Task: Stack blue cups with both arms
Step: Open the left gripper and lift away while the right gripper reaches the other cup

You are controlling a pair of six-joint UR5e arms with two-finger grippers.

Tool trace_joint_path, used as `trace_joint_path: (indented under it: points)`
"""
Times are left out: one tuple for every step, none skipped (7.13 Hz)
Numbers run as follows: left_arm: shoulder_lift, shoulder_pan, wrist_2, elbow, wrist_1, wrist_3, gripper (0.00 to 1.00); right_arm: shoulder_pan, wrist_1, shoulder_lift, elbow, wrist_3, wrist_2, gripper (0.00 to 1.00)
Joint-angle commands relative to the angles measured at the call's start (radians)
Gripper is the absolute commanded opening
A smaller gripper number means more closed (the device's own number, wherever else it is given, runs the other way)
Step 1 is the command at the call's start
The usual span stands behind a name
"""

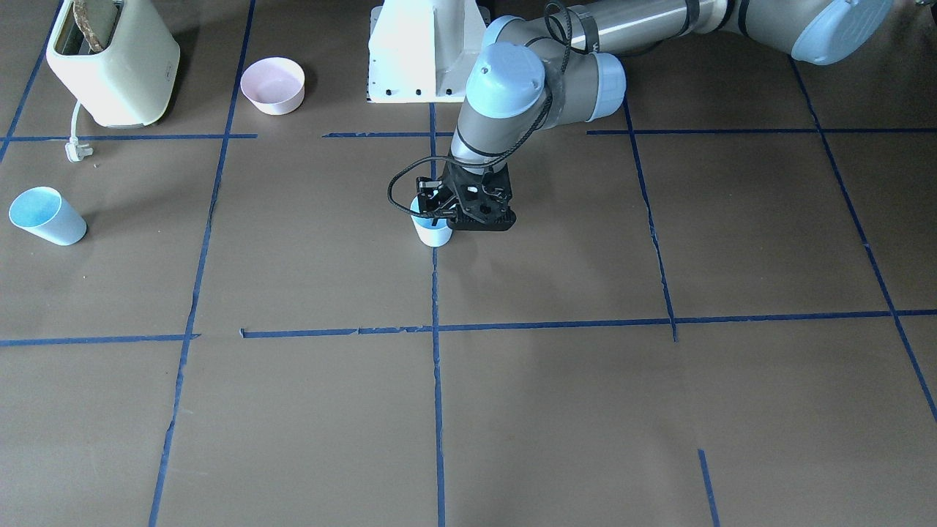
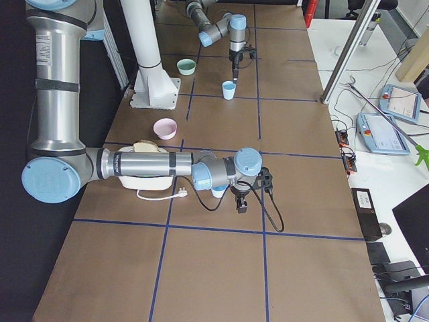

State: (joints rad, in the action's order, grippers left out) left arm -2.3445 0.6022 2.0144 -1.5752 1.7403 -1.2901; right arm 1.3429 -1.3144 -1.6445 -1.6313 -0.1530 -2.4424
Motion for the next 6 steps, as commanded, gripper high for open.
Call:
trace_joint_path:
  points:
    - [0.074,0.063,0.003,-0.084,0.008,0.006,1.0,-0.08,0.259,-0.075,0.004,-0.237,0.0,1.0]
    - [0.073,0.065,0.003,-0.086,0.007,0.006,1.0,-0.132,0.352,-0.107,0.005,-0.311,0.005,1.0]
    - [0.071,0.064,0.003,-0.089,0.007,0.002,1.0,-0.16,0.36,-0.11,0.008,-0.333,0.009,1.0]
    - [0.071,0.065,0.003,-0.095,0.007,0.0,1.0,-0.168,0.36,-0.121,0.008,-0.333,0.009,0.99]
    - [0.076,0.067,0.003,-0.101,0.007,0.0,1.0,-0.191,0.36,-0.121,0.013,-0.335,0.016,0.99]
    - [0.076,0.067,0.003,-0.103,0.007,0.0,1.0,-0.204,0.362,-0.112,0.036,-0.336,0.016,0.93]
